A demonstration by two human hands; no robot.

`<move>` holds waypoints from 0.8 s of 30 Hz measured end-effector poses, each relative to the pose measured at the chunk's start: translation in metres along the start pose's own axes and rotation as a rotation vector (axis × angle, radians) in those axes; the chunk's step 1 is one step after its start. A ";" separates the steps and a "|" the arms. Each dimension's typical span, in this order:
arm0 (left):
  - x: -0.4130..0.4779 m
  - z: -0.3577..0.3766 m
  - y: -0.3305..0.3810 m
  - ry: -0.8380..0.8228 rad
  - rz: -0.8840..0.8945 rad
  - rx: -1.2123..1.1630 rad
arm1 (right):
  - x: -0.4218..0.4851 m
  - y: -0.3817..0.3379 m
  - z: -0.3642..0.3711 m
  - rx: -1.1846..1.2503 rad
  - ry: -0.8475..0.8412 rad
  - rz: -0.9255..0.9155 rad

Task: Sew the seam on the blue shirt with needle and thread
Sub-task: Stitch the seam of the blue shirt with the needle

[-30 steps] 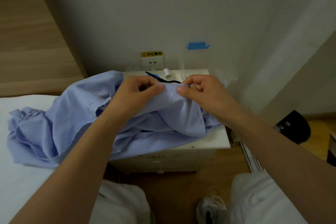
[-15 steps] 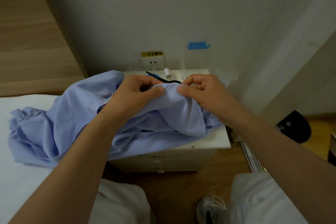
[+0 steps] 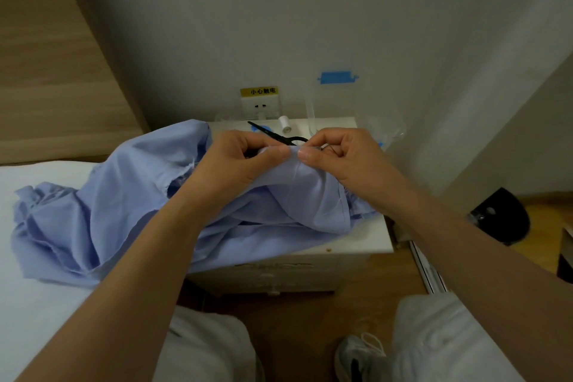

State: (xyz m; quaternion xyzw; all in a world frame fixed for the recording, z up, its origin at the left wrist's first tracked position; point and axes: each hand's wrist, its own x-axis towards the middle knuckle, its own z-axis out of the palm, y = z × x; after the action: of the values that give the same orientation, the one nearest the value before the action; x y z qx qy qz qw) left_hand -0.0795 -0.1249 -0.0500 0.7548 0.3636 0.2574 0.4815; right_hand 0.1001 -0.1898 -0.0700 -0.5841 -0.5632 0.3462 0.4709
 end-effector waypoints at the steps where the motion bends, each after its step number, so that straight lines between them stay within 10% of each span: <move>1: 0.000 0.000 0.000 -0.013 0.000 -0.009 | 0.000 0.000 0.000 0.001 0.000 0.002; 24: 0.003 -0.002 -0.004 0.024 -0.062 -0.077 | -0.007 -0.001 -0.010 -0.123 -0.035 -0.195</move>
State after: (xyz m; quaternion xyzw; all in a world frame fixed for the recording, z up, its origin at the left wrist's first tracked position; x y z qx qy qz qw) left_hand -0.0809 -0.1205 -0.0522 0.7210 0.3825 0.2651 0.5135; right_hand 0.1079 -0.1986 -0.0670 -0.5481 -0.6457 0.2735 0.4558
